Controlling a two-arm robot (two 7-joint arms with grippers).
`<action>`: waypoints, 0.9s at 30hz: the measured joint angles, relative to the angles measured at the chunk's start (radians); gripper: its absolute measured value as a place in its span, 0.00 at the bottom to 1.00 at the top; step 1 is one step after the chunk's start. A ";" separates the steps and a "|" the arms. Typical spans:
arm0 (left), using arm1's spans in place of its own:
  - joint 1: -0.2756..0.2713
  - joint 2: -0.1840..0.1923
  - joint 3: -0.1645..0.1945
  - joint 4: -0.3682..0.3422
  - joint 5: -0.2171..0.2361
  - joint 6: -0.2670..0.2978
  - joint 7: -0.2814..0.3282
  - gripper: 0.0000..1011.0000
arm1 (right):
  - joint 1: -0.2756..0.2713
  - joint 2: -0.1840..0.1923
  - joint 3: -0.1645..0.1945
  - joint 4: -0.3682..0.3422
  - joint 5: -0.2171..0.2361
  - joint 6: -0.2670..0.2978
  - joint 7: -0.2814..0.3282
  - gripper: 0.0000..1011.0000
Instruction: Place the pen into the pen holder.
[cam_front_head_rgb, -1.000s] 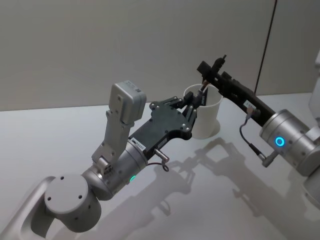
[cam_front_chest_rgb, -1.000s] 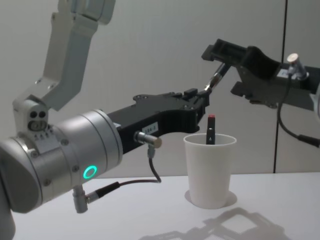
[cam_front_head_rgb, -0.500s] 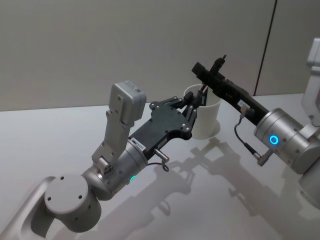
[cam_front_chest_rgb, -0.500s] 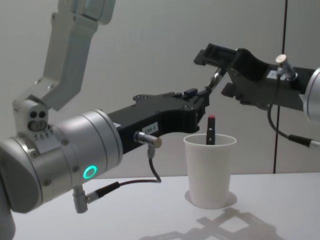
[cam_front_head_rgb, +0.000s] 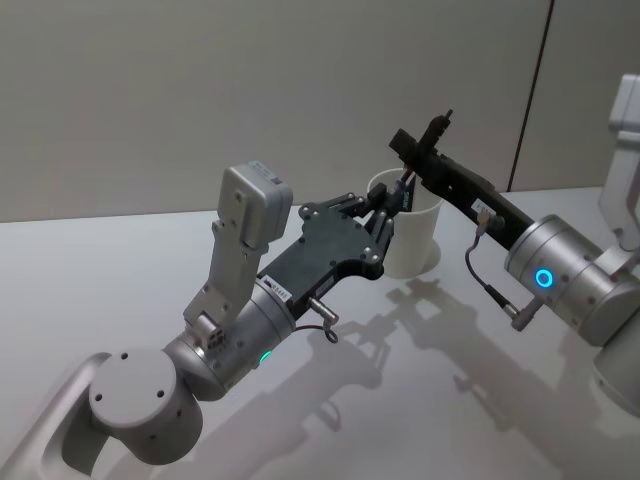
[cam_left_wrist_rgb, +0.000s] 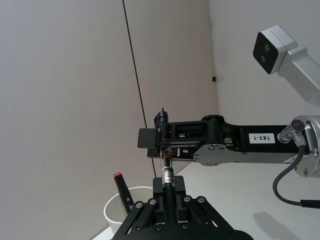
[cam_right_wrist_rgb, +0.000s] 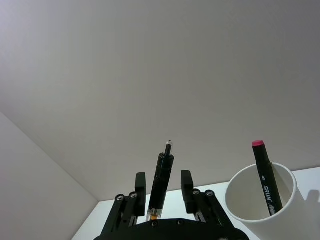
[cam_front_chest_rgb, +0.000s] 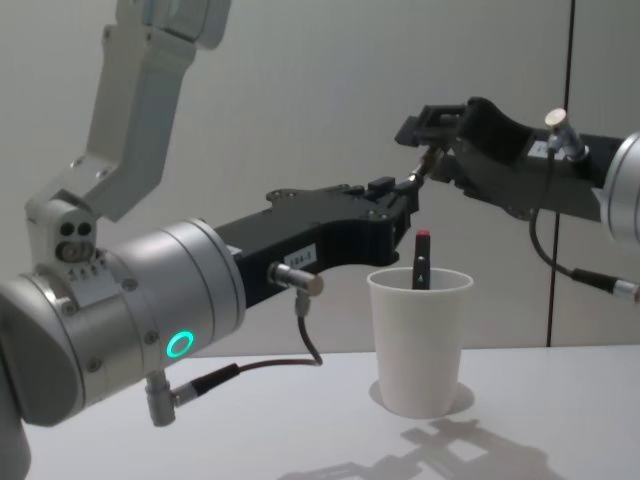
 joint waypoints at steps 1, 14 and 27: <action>0.000 0.000 0.000 0.000 0.000 0.000 0.000 0.13 | 0.000 0.000 0.000 0.000 0.000 0.000 0.000 0.44; 0.000 0.000 0.000 0.000 0.000 0.000 0.000 0.13 | 0.001 -0.002 -0.002 0.001 0.000 0.002 0.000 0.16; 0.000 0.000 0.000 -0.001 0.000 -0.001 0.000 0.27 | 0.002 -0.001 -0.001 0.002 -0.001 0.003 -0.003 0.16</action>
